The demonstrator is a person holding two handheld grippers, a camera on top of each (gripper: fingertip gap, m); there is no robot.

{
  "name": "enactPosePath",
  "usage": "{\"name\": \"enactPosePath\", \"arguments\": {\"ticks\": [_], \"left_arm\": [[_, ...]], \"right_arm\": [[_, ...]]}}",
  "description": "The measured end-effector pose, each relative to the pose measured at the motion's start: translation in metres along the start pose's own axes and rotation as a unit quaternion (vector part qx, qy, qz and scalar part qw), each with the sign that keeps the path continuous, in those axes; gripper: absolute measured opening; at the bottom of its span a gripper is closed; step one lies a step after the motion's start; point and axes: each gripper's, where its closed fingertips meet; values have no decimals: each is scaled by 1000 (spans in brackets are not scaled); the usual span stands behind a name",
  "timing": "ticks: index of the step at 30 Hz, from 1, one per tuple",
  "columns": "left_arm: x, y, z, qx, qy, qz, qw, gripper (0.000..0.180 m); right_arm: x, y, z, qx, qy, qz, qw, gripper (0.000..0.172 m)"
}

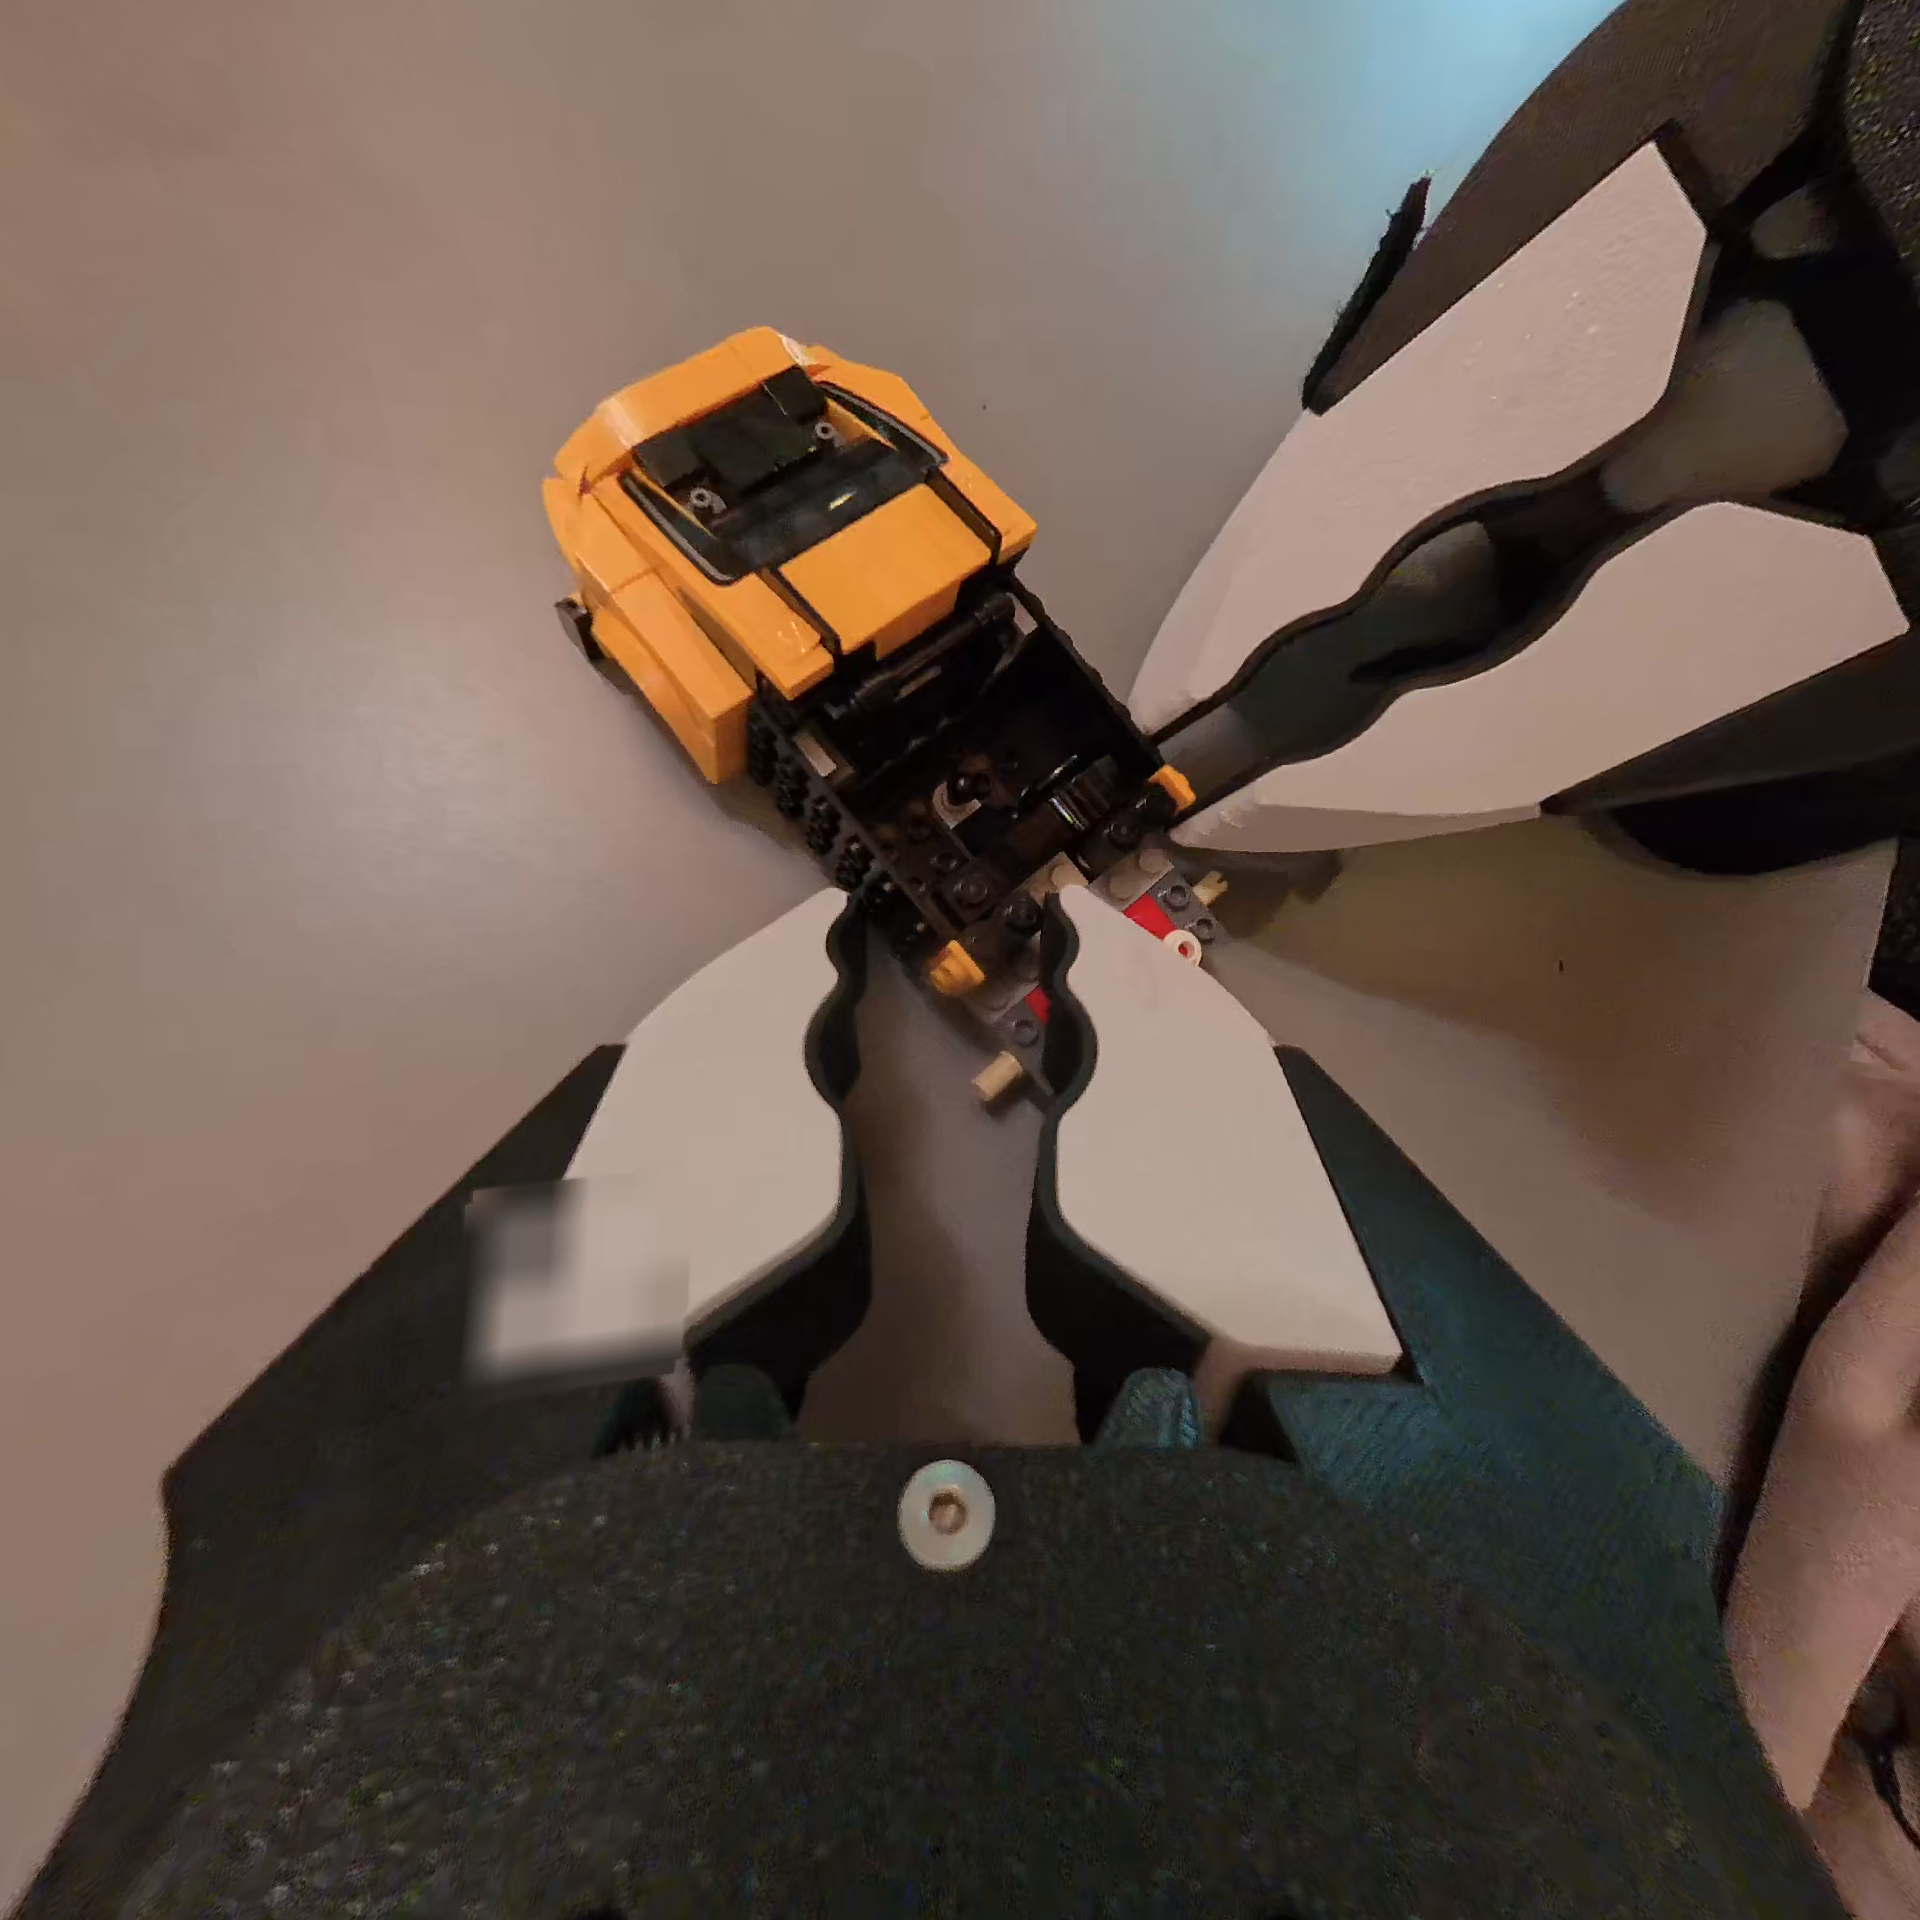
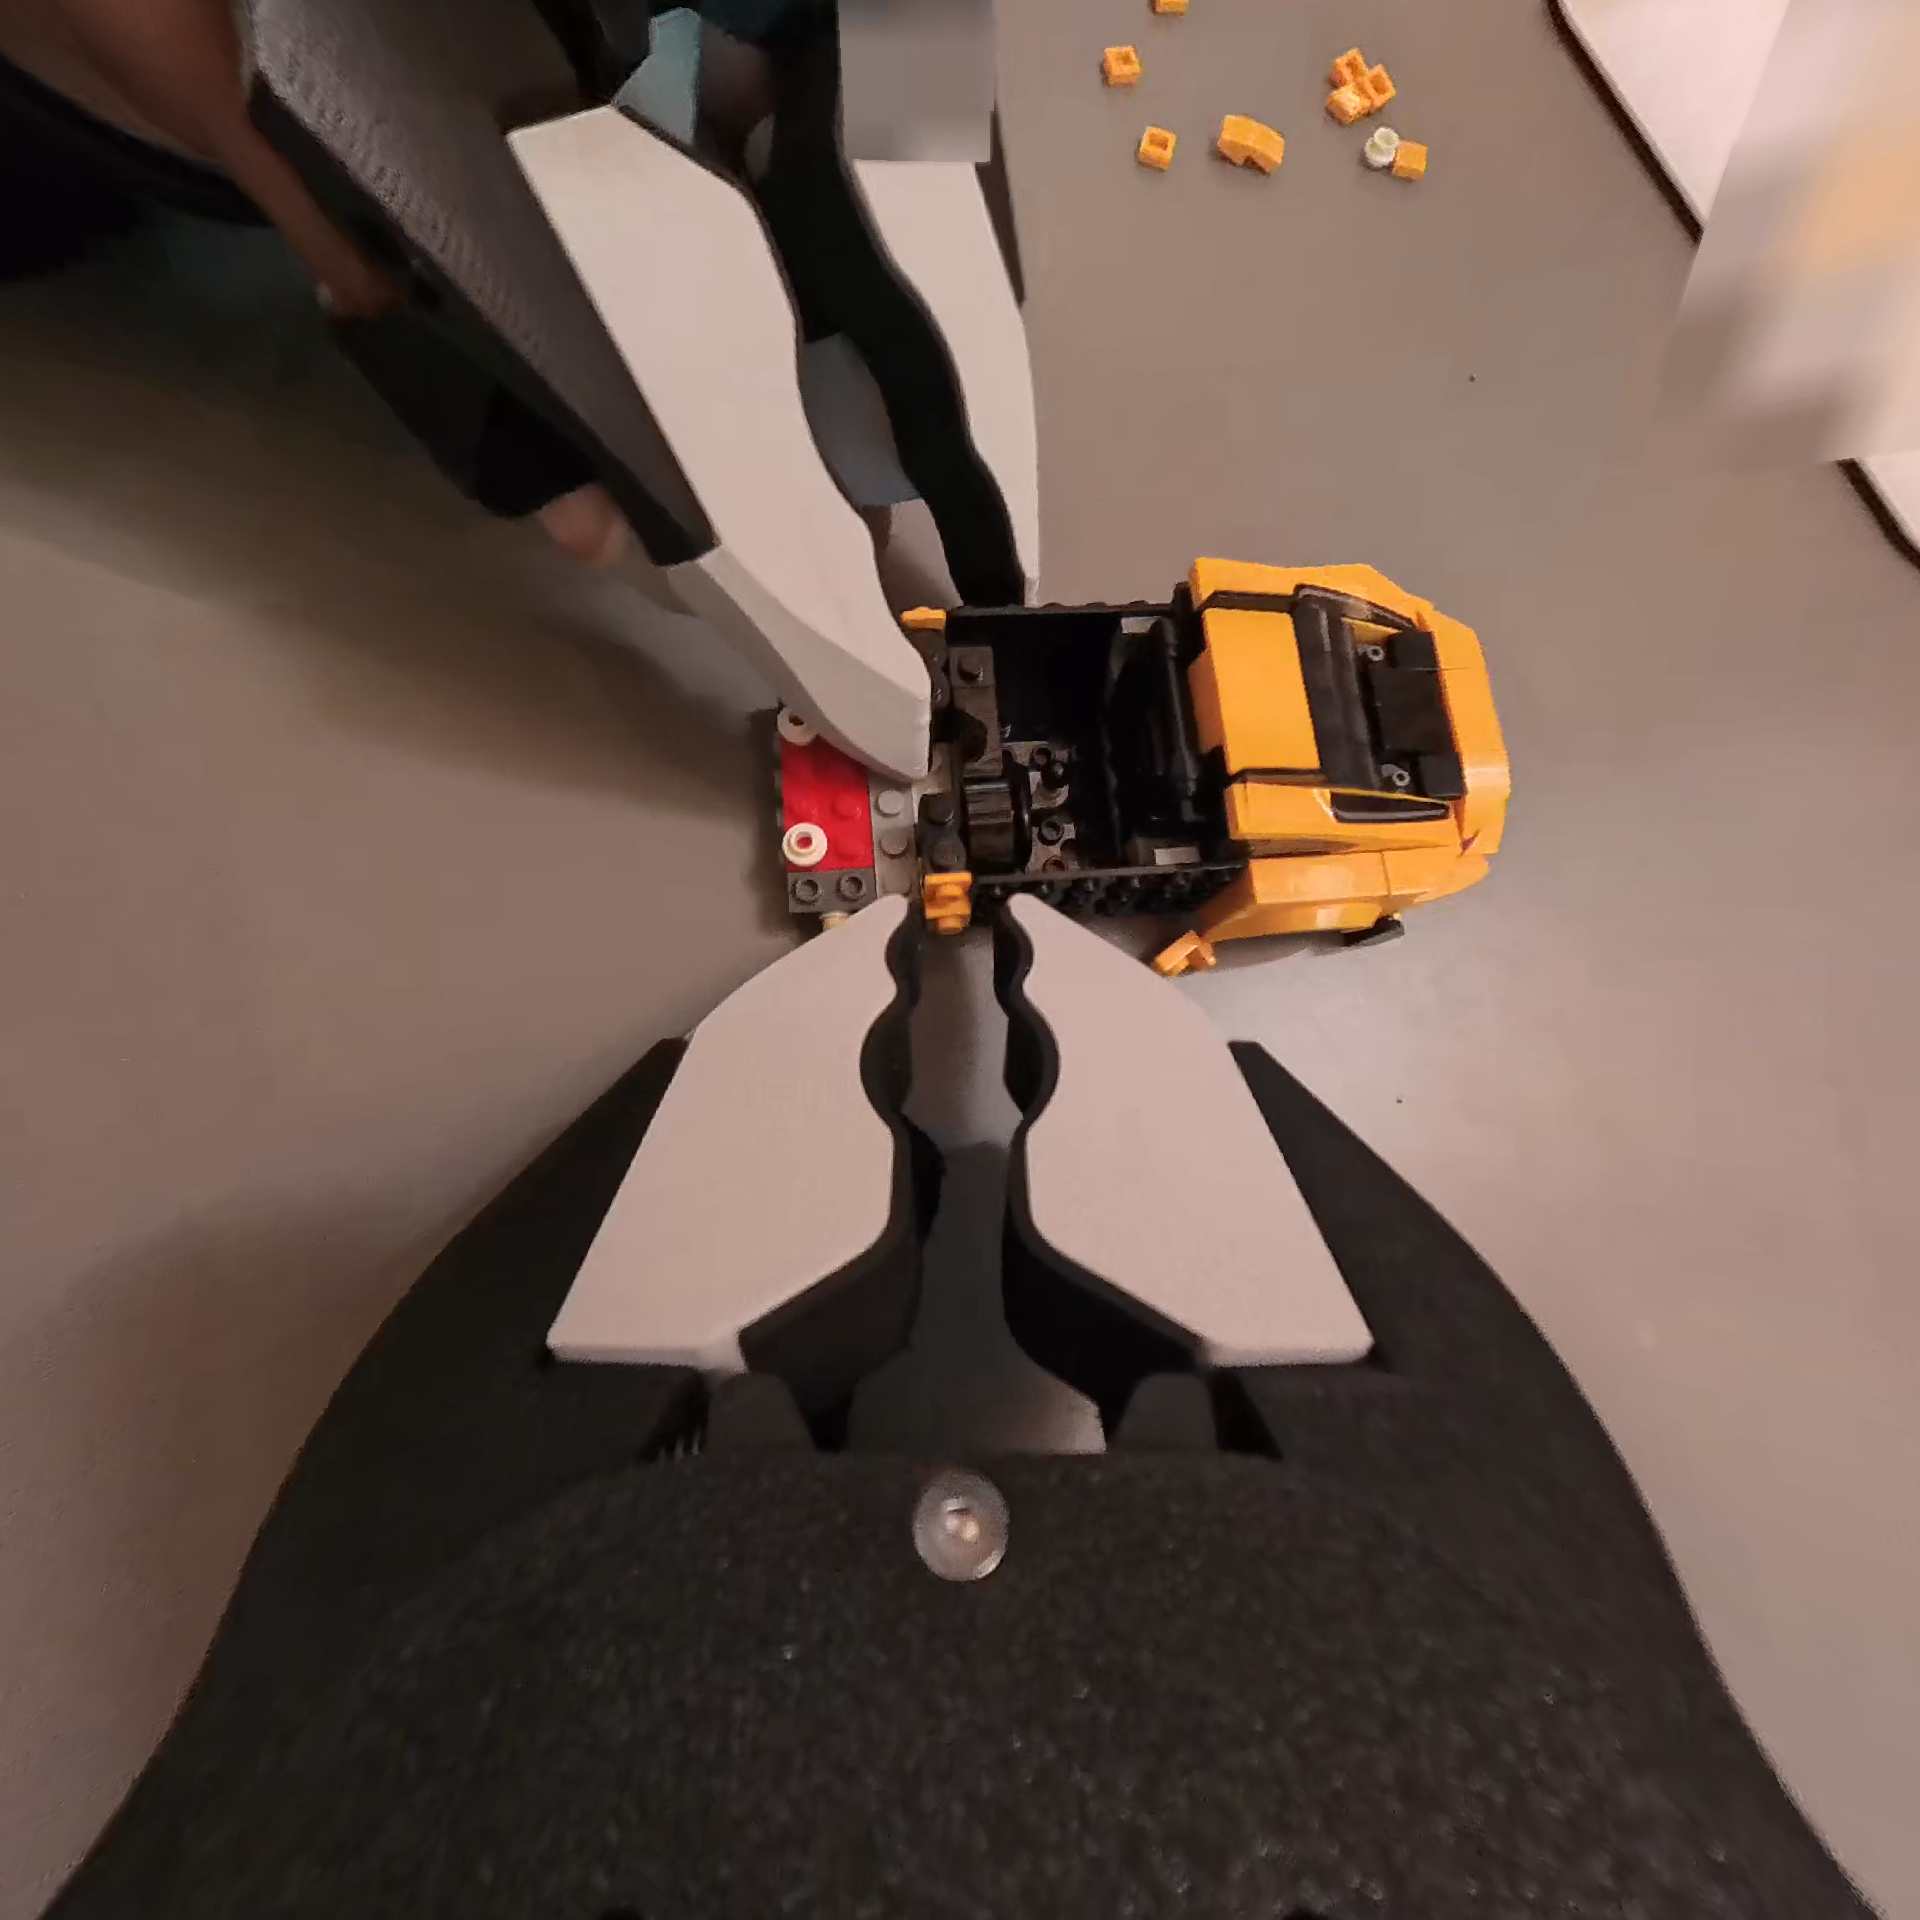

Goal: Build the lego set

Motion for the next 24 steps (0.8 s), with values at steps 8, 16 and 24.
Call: {"name": "enactPosePath", "arguments": {"ticks": [8,16,24], "left_arm": [[-2,-1,-1,2,-21,16,1000,32],[-3,0,0,6,-19,27,999,32],[-2,-1,-1,5,-5,21,1000,32]], "right_arm": [[3,3,1,-13,2,-43,999,13],[4,3,0,-6,0,-69,998,8],[0,5,-3,0,-71,-4,997,6]]}}
Point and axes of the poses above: each gripper's, where its closed fingertips meet, y out along the fingers, z out of its top, x = y × z across the jaws, and after that the axes turned 5 degrees about -x, right-handed
